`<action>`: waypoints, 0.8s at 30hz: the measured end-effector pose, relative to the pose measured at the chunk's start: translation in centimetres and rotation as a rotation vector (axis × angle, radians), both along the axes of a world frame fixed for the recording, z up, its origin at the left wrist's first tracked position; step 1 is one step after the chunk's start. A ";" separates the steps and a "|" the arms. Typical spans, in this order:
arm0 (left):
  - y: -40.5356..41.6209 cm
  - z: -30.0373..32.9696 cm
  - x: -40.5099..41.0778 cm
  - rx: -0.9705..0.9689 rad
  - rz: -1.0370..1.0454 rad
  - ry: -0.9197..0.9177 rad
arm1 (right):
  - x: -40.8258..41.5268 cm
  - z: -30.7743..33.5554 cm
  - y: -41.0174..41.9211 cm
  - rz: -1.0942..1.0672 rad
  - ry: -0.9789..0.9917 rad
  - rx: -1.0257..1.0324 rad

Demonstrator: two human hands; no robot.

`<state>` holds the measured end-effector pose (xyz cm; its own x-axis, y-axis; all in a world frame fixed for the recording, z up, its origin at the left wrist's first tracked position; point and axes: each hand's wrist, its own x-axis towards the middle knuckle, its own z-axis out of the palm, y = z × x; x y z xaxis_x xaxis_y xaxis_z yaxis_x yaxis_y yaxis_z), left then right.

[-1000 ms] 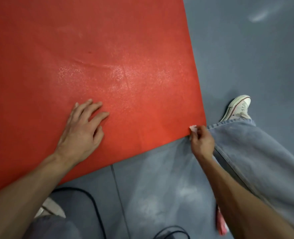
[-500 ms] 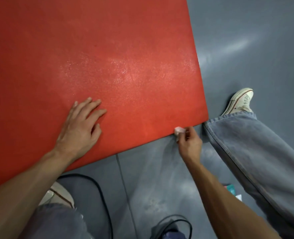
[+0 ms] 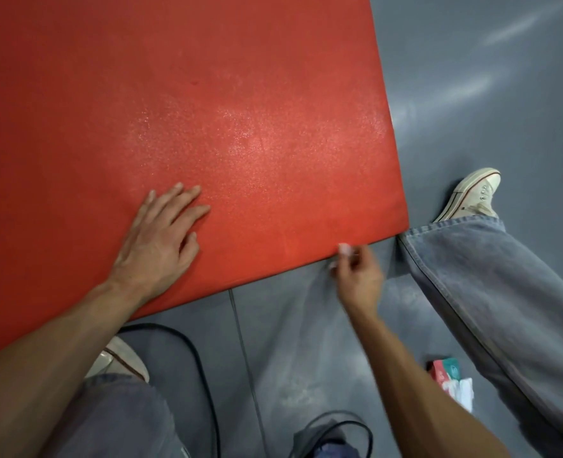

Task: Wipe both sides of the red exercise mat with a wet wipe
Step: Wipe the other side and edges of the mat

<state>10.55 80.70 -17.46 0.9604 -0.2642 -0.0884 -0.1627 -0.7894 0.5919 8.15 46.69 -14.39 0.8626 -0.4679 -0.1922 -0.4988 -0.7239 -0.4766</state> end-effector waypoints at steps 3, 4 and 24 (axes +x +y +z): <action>-0.1 0.0 -0.1 -0.004 0.005 0.003 | 0.8 -0.2 -0.8 -0.172 -0.019 -0.056; -0.2 0.1 -0.1 -0.005 0.010 0.004 | 0.4 -0.5 1.3 -0.116 -0.034 -0.010; -1.0 0.1 -0.8 -0.049 0.096 0.036 | -7.9 -1.9 19.9 0.127 0.025 0.504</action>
<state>9.75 79.71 -17.32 0.9779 -0.1764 -0.1123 -0.0662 -0.7703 0.6343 0.25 66.60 -16.28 0.8987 -0.2037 -0.3883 -0.4379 -0.4629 -0.7707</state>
